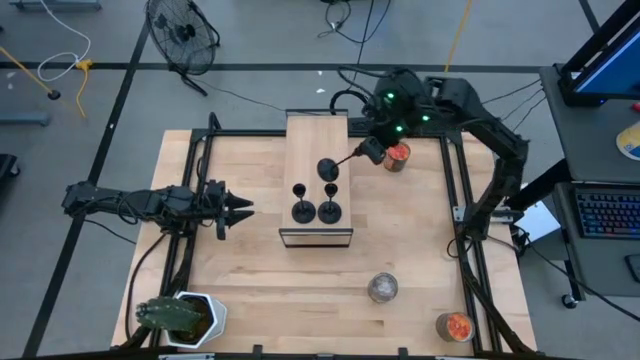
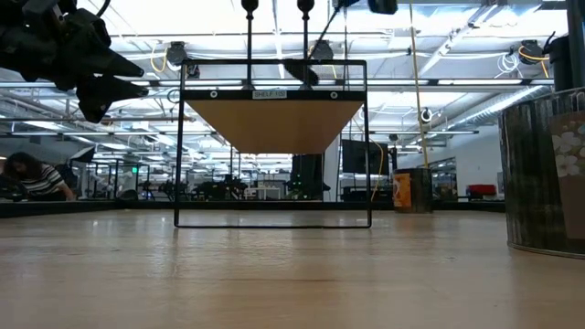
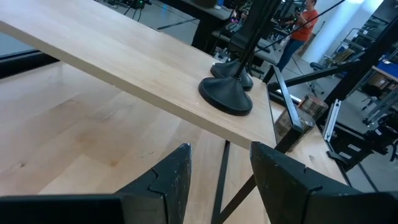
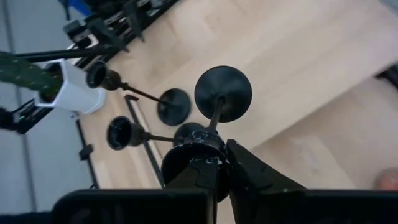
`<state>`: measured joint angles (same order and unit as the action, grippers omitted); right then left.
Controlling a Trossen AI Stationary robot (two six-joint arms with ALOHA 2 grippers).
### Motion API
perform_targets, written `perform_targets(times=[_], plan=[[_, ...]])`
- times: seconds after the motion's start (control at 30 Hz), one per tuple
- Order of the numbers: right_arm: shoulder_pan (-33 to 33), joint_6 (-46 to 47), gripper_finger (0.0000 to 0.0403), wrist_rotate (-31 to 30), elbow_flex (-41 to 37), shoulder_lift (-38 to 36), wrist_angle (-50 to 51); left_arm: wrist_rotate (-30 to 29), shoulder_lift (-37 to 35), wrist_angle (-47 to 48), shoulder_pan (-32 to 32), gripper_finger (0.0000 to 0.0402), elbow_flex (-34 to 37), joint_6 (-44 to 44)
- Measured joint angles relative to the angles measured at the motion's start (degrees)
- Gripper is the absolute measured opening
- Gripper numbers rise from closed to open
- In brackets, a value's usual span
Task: Pick & Place candle stick holders
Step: Put the black candle holder on the shelf
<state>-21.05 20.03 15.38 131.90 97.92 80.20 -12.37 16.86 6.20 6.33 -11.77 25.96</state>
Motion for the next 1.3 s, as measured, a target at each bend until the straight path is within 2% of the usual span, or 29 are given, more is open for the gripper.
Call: perform_targets(times=[0.1, 0.37, 1.3], plan=[[-0.05, -0.78, 0.0007, 2.92, 0.0, 1.44, -1.36, 0.08, 0.0, 0.0, 0.02, 0.017, 0.0, 0.0], [-0.3, -2.12, 0.0007, 5.9, 0.0, 3.41, -2.37, 0.08, -0.02, 0.0, 0.02, 0.017, 0.0, -0.24], [2.11, -5.09, 0.0008, 5.74, -0.59, 7.27, -1.85, -0.01, -0.01, 0.06, 0.0, 0.017, 0.0, -2.29]])
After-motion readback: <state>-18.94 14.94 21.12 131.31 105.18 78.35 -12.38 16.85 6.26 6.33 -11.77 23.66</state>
